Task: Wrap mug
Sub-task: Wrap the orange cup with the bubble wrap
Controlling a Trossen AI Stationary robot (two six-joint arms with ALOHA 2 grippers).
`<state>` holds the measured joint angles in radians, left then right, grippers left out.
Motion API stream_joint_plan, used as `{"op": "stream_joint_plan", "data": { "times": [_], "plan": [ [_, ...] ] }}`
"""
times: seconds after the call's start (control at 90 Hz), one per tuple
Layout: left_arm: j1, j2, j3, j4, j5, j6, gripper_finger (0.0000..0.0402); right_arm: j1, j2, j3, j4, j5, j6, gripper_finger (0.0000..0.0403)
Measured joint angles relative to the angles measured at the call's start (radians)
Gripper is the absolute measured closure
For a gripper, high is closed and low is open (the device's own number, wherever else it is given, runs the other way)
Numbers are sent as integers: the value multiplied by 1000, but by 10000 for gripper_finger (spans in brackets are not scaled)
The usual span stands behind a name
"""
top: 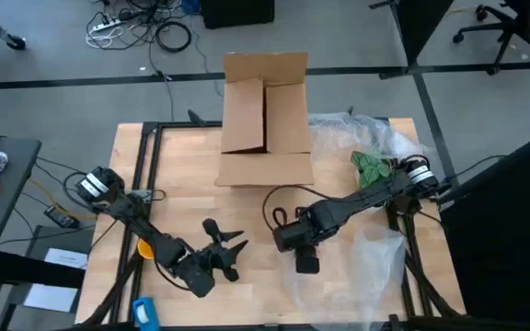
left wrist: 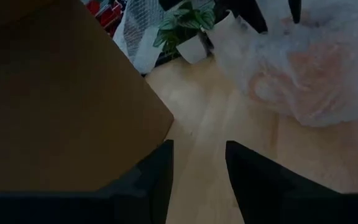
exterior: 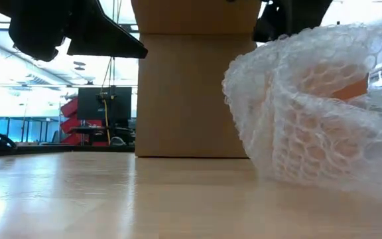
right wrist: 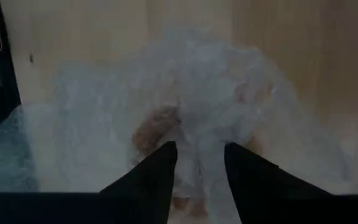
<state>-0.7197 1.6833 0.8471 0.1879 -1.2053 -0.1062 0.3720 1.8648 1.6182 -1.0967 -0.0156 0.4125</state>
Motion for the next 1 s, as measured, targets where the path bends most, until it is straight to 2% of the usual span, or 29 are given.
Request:
{"op": "stream_joint_plan", "data": {
  "times": [0.233,0.422,0.689,0.878,1.0],
  "plan": [
    [0,0,0,-1,0,6,271,9,-1,36,-80,2,31,284],
    [0,0,0,-1,1,9,271,36,-3,36,-32,8,17,284],
    [0,0,0,-3,2,1,271,33,-3,-124,126,12,28,298],
    [0,0,0,0,4,-3,271,1,-3,-285,294,-22,38,322],
    [0,0,0,1,6,-7,271,-14,-10,-329,333,-27,51,341]
  ]
}}
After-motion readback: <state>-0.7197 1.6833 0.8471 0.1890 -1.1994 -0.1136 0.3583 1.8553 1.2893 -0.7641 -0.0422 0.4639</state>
